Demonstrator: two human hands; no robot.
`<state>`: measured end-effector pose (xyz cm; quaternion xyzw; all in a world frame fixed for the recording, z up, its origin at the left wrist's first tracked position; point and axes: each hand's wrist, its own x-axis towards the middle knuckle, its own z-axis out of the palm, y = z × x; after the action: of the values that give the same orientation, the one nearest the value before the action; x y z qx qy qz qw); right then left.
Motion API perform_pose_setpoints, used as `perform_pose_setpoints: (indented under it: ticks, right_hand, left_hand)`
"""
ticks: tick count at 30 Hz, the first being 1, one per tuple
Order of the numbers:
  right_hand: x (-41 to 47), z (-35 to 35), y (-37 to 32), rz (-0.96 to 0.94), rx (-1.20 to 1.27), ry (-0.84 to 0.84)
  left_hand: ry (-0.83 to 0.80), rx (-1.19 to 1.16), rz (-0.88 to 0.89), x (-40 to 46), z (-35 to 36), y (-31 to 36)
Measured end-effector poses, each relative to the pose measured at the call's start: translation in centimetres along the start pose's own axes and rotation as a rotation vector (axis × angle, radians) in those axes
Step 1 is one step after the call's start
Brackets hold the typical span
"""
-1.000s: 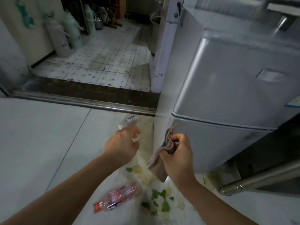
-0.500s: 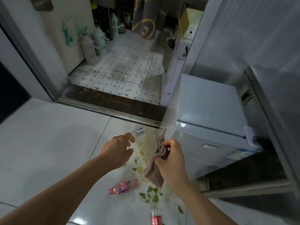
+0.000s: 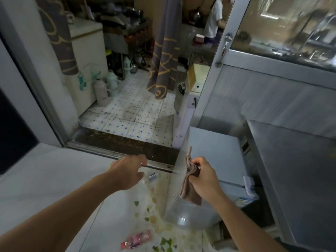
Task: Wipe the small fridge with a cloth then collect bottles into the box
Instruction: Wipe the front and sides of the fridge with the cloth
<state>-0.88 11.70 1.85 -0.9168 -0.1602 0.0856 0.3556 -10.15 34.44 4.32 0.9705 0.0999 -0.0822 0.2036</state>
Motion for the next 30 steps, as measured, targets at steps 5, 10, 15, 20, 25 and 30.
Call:
perform_pose_setpoints:
  ticks: [5, 10, 15, 20, 25, 30]
  right_hand:
    - [3.1, 0.5, -3.3, 0.065, -0.027, 0.089]
    - [6.0, 2.5, -7.7, 0.194, -0.060, 0.237]
    - [7.2, 4.9, -12.2, 0.312, -0.102, 0.319]
    - [7.1, 6.0, -12.7, 0.402, -0.180, 0.377]
    - [8.7, 7.0, -10.5, 0.542, -0.149, 0.466]
    - [12.8, 8.3, -7.5, 0.640, -0.072, 0.614]
  left_hand:
    - [-0.062, 0.038, 0.126, 4.3, -3.6, -3.7]
    - [-0.156, 0.048, 0.312, 9.1, -7.1, -8.5]
    - [-0.268, 0.061, 0.424, 12.9, -10.2, -12.5]
    - [-0.370, 0.075, 0.484, 16.9, -10.4, -13.5]
    - [-0.491, 0.131, 0.614, 21.1, -10.1, -11.9]
    - [-0.459, 0.194, 0.754, 27.1, -10.7, -8.9]
